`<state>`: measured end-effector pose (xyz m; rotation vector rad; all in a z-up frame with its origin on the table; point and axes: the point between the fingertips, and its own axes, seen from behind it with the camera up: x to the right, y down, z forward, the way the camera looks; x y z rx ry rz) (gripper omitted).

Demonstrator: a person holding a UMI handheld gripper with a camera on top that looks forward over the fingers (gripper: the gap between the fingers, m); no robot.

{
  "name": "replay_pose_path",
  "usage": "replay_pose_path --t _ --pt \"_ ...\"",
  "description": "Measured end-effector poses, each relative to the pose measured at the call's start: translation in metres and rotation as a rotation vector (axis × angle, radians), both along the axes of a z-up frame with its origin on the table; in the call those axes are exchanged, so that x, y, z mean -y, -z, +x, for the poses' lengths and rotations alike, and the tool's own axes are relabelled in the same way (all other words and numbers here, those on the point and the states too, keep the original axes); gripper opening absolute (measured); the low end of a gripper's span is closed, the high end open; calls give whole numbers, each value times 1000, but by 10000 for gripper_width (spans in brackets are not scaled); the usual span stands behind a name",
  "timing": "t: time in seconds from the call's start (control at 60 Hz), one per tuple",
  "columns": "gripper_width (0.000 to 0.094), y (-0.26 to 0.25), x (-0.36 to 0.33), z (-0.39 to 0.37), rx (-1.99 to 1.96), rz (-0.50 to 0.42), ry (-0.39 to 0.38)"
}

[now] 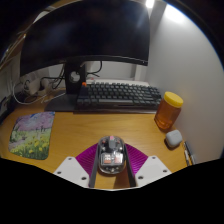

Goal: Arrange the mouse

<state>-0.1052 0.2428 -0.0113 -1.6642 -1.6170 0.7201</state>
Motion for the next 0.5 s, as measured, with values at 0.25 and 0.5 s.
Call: replay_pose_path --t 0.25,0.5 --pt "337 -17 2 -3 3 21 25" --pt "335 -117 88 -26 -70 -50 -45"
